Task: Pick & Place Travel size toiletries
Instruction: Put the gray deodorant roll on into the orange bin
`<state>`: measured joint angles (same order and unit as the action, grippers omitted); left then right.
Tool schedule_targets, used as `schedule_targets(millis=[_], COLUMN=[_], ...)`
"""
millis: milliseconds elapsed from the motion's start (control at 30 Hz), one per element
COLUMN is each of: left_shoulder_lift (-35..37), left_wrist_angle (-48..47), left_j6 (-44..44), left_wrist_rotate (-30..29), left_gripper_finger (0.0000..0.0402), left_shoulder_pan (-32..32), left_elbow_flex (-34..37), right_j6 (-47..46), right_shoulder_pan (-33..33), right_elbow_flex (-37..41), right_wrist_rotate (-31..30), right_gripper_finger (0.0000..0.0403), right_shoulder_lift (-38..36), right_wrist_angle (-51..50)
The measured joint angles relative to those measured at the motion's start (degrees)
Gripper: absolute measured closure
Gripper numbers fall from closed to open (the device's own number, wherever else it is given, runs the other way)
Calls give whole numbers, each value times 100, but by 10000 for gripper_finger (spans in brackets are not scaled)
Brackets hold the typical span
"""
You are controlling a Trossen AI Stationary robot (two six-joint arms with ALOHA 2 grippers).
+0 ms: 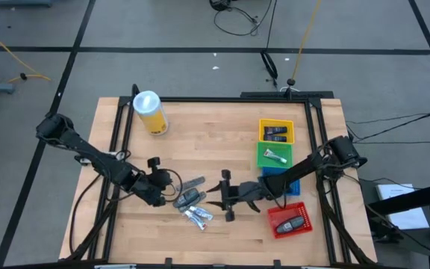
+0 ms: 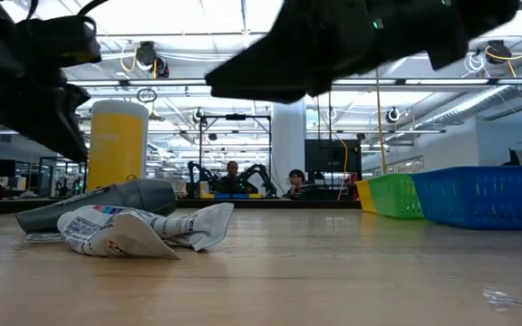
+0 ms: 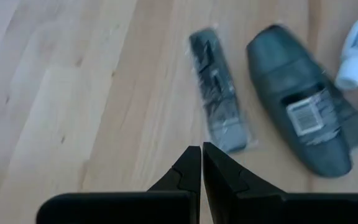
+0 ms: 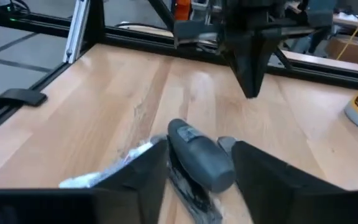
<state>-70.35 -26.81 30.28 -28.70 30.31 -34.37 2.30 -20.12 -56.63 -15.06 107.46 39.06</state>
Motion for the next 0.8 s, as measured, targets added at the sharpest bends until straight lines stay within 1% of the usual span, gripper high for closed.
schedule_targets(millis=[133, 300, 400, 467, 567, 700, 800], left_shoulder_lift=[0, 0, 0, -8, -106, -226, -352], left_wrist_angle=[-132, -144, 203, 677, 1475, 2081, 2686], left_j6=[360, 839, 1033, 1040, 932, 923, 643], left_wrist_rotate=[-7, 594, 666, 671, 594, 39, 54], left_gripper_finger=[382, 382, 383, 382, 383, 383, 383], left_shoulder_pan=[251, 805, 1165, 1299, 1266, 920, 579], left_elbow_flex=[127, 317, 355, 467, 741, 1086, 1225], right_j6=[-17, -378, -454, -455, -445, -462, -463], right_shoulder_pan=[62, 252, 324, 352, 435, 580, 659], right_elbow_flex=[-278, -327, -327, -328, -331, -392, -397], right_wrist_rotate=[16, 14, 29, 48, 316, 605, 642], right_gripper_finger=[179, 132, 114, 106, 99, 96, 95], right_shoulder_lift=[-9, -9, -7, 47, 222, 538, 664], right_wrist_angle=[-480, -701, -804, -728, -607, -411, -532])
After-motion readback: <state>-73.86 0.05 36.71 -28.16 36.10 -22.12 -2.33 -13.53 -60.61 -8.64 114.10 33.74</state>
